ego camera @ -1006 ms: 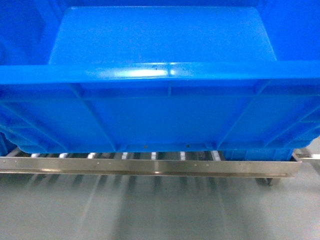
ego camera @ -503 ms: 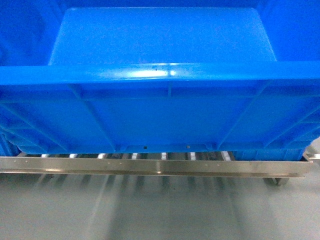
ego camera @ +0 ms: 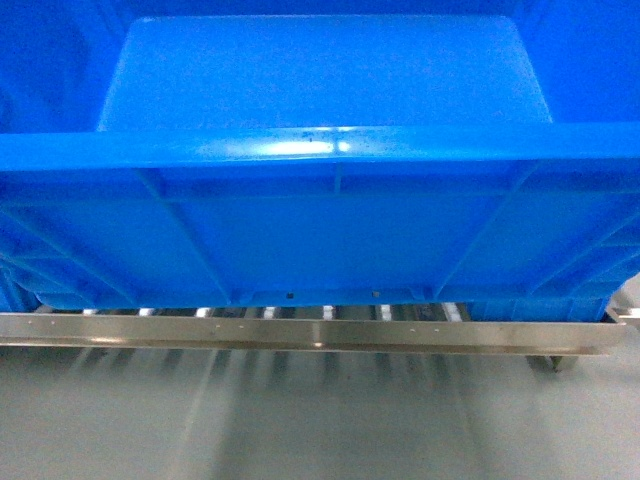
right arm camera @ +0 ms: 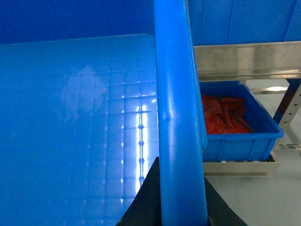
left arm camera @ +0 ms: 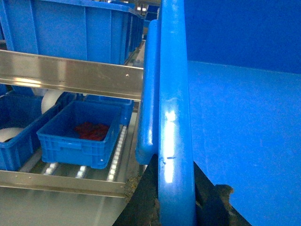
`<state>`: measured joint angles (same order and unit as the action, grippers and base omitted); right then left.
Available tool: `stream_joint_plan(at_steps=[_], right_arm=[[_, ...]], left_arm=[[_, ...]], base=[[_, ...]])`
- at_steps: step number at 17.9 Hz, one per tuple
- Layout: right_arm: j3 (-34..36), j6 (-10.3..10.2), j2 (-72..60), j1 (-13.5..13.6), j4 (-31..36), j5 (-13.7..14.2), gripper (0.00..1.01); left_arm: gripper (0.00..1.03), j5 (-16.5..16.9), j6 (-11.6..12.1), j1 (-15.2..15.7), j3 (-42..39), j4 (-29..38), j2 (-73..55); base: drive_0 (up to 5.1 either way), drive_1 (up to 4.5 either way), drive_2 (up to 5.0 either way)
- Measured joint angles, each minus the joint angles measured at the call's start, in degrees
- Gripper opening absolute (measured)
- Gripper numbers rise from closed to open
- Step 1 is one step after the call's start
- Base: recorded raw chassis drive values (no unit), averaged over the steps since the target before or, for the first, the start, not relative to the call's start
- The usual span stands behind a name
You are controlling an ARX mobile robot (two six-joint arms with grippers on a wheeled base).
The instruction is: Place box next to blue box on left shelf
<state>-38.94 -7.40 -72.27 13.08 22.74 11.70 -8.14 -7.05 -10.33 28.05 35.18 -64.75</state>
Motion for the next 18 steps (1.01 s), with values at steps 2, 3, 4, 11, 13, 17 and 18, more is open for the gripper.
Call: stream_joint_plan(at_steps=[2,3,4,11,13,17,18], right_arm=[[0.00,0.00,0.00,0.00,0.00,0.00,0.08],[0.00,0.00,0.00,0.00,0.02,0.00,0.08],[0.00,0.02,0.02,0.00,0.11,0.04,0.08],[0.02,0.00,0.02,0.00,-0.04,0.04,0.08],[0.02,0.02,0.02,0.00,-0.02,0.04,0.08],[0.02,0.00,0.02,0.00,-0.02,0.02,0.08],[0.02,0.02,0.02,0.00,-0.02,0.04,0.08]], left_arm=[[0.08,0.00,0.00,0.00,0.00,0.00,0.00],[0.08,0.00,0.02,0.00,0.00,0.07,0.00],[0.08,0.02,0.02,0.00,0.00,0.31,0.00],[0.08,0.02,0.02,0.00,0.00,0.02,0.00],[0.08,0.04,0.02,0.00,0.00,0.02,0.00],[0.08,0.00,0.02,0.00,0.00,0.02,0.00],[0.08,0.07,0.02,0.00,0.00,0.02,0.00]], base=[[-5.0,2.43,2.4],[-5.0,2.43,2.4],[-5.0,2.43,2.4],[-2.9,1.39,1.4],[0.0,0.00,0.0],[0.0,0.00,0.0],[0.0,0.00,0.0]])
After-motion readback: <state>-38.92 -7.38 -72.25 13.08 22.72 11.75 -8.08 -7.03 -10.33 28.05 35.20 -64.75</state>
